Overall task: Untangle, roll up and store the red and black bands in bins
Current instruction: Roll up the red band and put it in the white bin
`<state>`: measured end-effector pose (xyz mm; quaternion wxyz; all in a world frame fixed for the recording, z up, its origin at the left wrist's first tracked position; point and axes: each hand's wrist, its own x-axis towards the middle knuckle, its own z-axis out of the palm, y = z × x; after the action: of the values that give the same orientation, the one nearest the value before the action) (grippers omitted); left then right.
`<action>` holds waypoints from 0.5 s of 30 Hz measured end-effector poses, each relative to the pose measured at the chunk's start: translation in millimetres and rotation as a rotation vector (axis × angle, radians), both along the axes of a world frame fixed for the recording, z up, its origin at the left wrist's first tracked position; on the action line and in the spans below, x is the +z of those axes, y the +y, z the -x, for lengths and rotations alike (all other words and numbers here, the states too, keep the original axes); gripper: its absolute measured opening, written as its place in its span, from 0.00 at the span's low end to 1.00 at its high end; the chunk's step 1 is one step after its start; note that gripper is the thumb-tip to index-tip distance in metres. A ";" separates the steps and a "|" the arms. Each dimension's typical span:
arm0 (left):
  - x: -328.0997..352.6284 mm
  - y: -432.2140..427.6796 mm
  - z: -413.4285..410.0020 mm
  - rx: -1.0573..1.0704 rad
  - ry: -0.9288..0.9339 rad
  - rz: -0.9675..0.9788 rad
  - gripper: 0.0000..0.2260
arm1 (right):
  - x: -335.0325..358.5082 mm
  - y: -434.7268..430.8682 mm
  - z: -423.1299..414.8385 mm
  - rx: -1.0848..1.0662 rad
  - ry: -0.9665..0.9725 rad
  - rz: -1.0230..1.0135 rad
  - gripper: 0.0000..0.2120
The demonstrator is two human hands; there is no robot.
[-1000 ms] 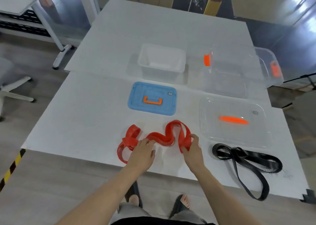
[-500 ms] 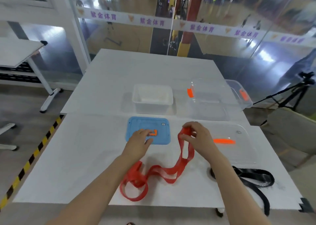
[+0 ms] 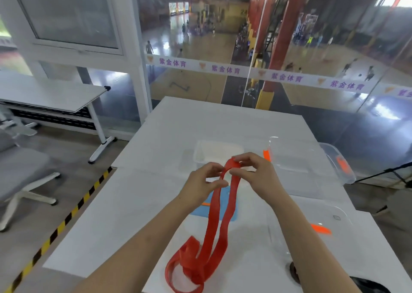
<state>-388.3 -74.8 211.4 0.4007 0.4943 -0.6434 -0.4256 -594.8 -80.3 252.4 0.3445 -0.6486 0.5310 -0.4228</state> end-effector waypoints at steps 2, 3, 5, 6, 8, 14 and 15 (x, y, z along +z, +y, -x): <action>4.9 3.0 1.6 0.010 0.009 0.009 0.14 | 5.4 -2.9 -4.4 0.038 -0.030 0.009 0.10; 6.8 4.1 2.3 0.029 0.016 0.019 0.14 | 7.3 -3.8 -6.4 0.052 -0.037 0.009 0.10; 9.4 5.9 4.6 0.077 0.021 0.041 0.13 | 9.5 -4.6 -9.9 0.076 -0.040 0.013 0.10; 10.4 7.3 6.3 0.100 0.029 0.046 0.12 | 10.1 -4.8 -11.5 0.082 -0.052 0.012 0.10; 12.1 11.6 10.3 0.142 0.063 0.047 0.13 | 11.3 -4.4 -13.8 0.092 -0.096 0.006 0.10; 12.9 24.3 15.3 0.199 0.085 0.042 0.12 | 10.4 1.4 -12.6 0.146 -0.152 -0.004 0.09; 12.6 26.3 16.2 0.201 0.072 0.038 0.12 | 9.6 2.3 -11.1 0.154 -0.142 -0.001 0.08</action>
<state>-404.5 -48.5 223.9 0.4735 0.5333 -0.5836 -0.3884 -583.6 -77.9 262.0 0.4131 -0.6558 0.4541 -0.4394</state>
